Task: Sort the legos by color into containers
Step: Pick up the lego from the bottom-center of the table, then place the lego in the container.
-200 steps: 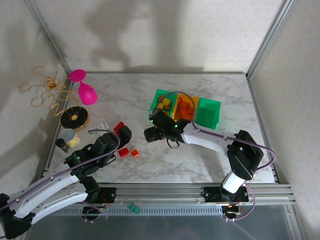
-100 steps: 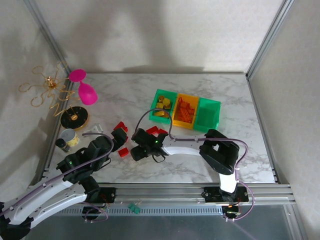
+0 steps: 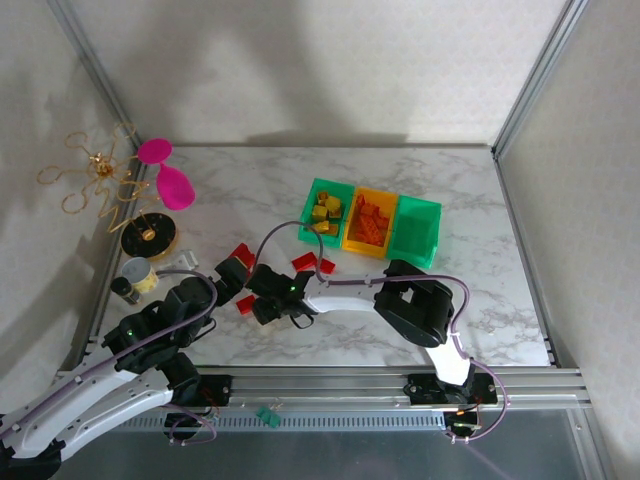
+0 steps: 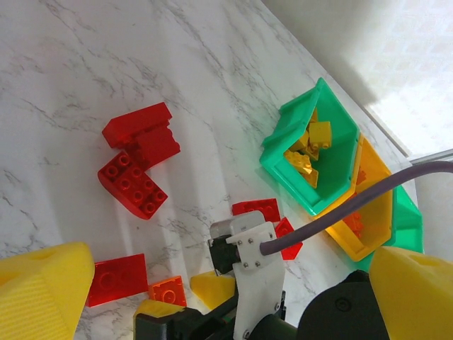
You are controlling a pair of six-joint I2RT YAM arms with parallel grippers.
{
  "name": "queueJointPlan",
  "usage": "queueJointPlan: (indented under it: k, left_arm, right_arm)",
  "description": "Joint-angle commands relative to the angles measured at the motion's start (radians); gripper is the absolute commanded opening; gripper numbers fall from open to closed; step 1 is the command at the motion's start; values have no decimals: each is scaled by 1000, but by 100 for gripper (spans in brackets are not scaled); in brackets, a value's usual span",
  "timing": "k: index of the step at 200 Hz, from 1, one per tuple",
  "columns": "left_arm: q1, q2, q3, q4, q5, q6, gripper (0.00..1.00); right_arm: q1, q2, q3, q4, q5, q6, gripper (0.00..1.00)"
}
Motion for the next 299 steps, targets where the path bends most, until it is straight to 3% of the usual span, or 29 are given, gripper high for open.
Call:
queueJointPlan:
  k: [1, 64, 111, 166, 237, 299]
  left_arm:
    - [9, -10, 17, -151, -74, -126, 100]
    - [9, -3, 14, -132, -69, -122, 100]
    - [9, 4, 34, -115, -49, -109, 100]
    - [9, 64, 68, -41, 2, -45, 100]
    - [9, 244, 91, 140, 134, 106, 100]
    - [9, 435, 110, 298, 253, 227, 100]
  right_arm:
    - [21, 55, 34, -40, 41, -3, 57]
    - [21, 52, 22, -64, 96, 11, 39]
    - [-15, -58, -63, 25, 16, 44, 32]
    - [-91, -245, -169, 17, 33, 53, 31]
    - [-376, -458, -245, -48, 59, -36, 33]
    - [-655, -349, -137, -50, 61, -90, 34]
